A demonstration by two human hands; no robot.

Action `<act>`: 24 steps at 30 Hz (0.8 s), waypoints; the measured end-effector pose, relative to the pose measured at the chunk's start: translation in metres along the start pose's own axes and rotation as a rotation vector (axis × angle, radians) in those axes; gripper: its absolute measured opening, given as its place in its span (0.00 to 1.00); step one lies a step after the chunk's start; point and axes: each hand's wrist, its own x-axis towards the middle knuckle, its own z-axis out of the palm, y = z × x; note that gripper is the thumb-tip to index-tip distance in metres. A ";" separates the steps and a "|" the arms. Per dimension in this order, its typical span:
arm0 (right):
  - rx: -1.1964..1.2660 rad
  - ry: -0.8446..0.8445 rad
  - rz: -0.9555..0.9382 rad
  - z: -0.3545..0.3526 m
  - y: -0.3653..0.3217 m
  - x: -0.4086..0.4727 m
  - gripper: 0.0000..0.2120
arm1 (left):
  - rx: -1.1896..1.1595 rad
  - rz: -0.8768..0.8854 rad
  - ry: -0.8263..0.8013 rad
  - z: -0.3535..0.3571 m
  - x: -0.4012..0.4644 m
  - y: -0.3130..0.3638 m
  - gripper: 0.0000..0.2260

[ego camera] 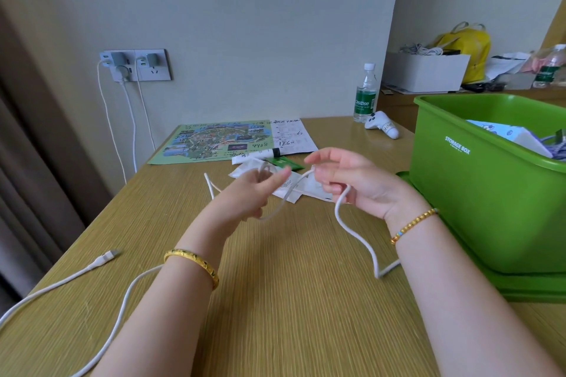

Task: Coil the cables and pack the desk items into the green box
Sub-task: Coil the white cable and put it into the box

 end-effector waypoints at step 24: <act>-0.364 0.068 0.047 0.012 0.010 0.007 0.06 | -0.177 0.119 -0.309 0.020 -0.009 0.004 0.12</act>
